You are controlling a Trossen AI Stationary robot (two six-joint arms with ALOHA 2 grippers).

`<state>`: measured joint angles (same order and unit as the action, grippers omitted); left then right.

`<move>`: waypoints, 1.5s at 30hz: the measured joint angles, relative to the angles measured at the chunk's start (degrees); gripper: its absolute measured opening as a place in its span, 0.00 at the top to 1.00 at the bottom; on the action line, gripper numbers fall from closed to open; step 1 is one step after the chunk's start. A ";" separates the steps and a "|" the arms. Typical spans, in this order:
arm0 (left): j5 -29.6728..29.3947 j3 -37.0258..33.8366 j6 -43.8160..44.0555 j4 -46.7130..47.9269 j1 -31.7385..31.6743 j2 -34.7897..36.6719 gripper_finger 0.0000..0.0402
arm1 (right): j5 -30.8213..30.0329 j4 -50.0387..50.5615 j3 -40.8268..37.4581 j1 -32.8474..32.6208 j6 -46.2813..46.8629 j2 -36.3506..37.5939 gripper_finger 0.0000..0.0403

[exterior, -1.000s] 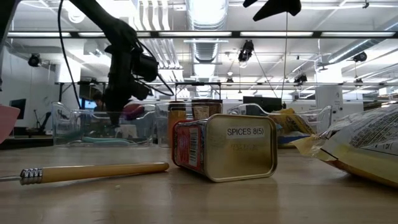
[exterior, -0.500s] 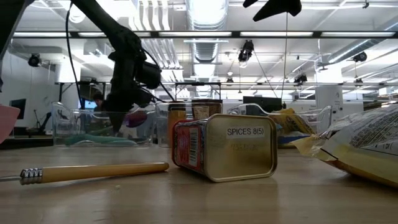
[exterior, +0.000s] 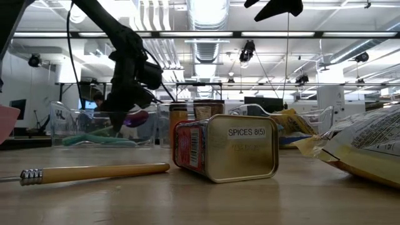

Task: Pick & Place Food Item
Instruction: Put the blue spoon into the left transparent bin

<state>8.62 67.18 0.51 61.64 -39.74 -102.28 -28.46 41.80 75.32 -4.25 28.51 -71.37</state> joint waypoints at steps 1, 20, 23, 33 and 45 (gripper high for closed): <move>-0.04 0.00 0.01 0.14 -0.01 0.00 0.99 | 0.01 0.00 -0.01 0.00 0.00 0.00 0.32; -1.33 -6.54 -0.12 0.25 0.01 0.28 0.99 | 0.04 -0.05 -0.01 -0.09 -0.15 0.00 0.32; -1.37 -6.56 -0.54 0.07 0.01 0.26 0.99 | 0.04 -0.04 -0.01 -0.11 -0.04 0.00 0.32; -1.49 -6.84 -1.15 -1.71 0.01 -0.06 0.93 | 0.07 -0.01 -0.01 -0.11 -0.03 -0.02 0.32; -1.79 -6.86 -0.71 -2.12 0.02 -0.04 0.92 | 0.13 0.34 -0.01 -0.13 -0.02 -0.02 0.32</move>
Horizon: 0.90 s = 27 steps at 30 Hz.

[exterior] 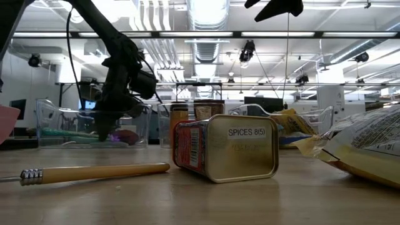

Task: Pick & Place Food Item
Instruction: Put the blue spoon into the left transparent bin

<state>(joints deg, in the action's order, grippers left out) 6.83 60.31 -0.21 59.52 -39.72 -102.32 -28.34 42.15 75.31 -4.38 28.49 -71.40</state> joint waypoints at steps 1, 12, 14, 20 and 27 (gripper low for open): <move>-0.02 0.00 0.02 0.01 0.01 0.00 0.92 | 0.00 0.09 0.00 0.00 0.00 0.00 0.32; -0.12 0.00 -0.22 -0.08 -0.01 0.04 0.92 | -0.02 1.05 0.00 0.02 0.02 0.00 0.32; -0.15 0.02 -0.22 -0.12 0.00 0.04 0.92 | -0.02 1.03 0.00 0.02 0.02 0.00 0.32; 0.02 0.04 0.02 -0.05 0.01 0.07 0.92 | -0.02 1.05 0.00 0.02 0.02 0.00 0.32; 0.27 0.11 -0.70 0.13 0.03 0.07 0.87 | -0.04 1.05 0.00 0.02 -0.06 0.00 0.32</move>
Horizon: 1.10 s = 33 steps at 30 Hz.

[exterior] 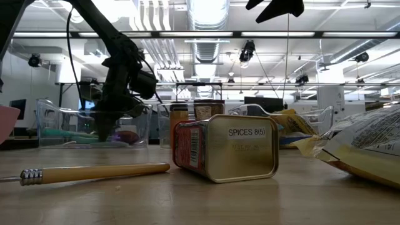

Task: Pick & Place Food Item
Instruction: Put the blue spoon into the left transparent bin, then put the yellow noodle pack into the right transparent bin

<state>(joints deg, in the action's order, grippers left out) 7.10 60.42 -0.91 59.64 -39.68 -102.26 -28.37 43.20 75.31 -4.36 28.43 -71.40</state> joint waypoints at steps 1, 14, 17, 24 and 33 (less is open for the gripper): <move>0.02 0.00 -0.15 0.04 0.00 0.00 0.84 | -0.01 0.00 0.00 0.00 -0.05 0.00 0.32; 0.24 0.00 -0.07 0.41 0.00 0.00 0.43 | -0.01 0.11 0.00 0.00 -0.09 0.00 0.32; 0.26 0.00 0.73 0.45 0.00 0.00 0.41 | -0.01 0.11 0.00 0.00 -0.09 0.00 0.32; -0.08 0.99 0.74 1.03 0.00 1.39 0.40 | -0.03 0.15 0.00 0.00 -0.09 0.00 0.32; -1.60 3.35 0.46 1.31 0.00 7.29 0.41 | -0.03 0.33 0.00 0.00 -0.11 0.00 0.32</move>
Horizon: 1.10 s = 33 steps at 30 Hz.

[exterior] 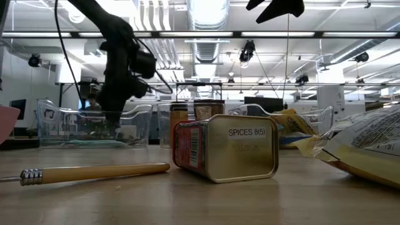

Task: Pick & Place Food Item
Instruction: Put the yellow noodle pack into the right transparent bin

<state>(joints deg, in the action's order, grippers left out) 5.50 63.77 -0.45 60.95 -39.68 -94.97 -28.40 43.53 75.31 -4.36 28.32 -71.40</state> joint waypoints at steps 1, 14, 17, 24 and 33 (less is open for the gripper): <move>0.01 0.23 0.00 0.19 0.00 0.66 0.41 | 0.00 0.00 0.00 0.01 0.00 0.00 0.32; 1.55 1.13 -1.18 0.77 5.07 12.86 0.65 | -0.13 0.07 0.00 0.02 1.12 0.00 0.32; 1.82 1.13 -0.74 0.70 8.43 15.55 0.67 | -0.11 0.11 0.00 0.02 1.63 0.00 0.32; 4.92 1.09 -1.84 -0.41 19.33 19.01 0.67 | 0.21 1.06 0.00 0.02 2.80 0.00 0.32; 5.25 1.05 1.51 -5.87 32.28 19.02 0.67 | 6.96 2.21 0.00 0.02 6.67 0.00 0.32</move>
<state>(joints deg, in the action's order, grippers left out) 10.75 64.82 1.06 55.08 -7.40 -75.94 -21.44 45.73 75.31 -4.34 34.99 -71.40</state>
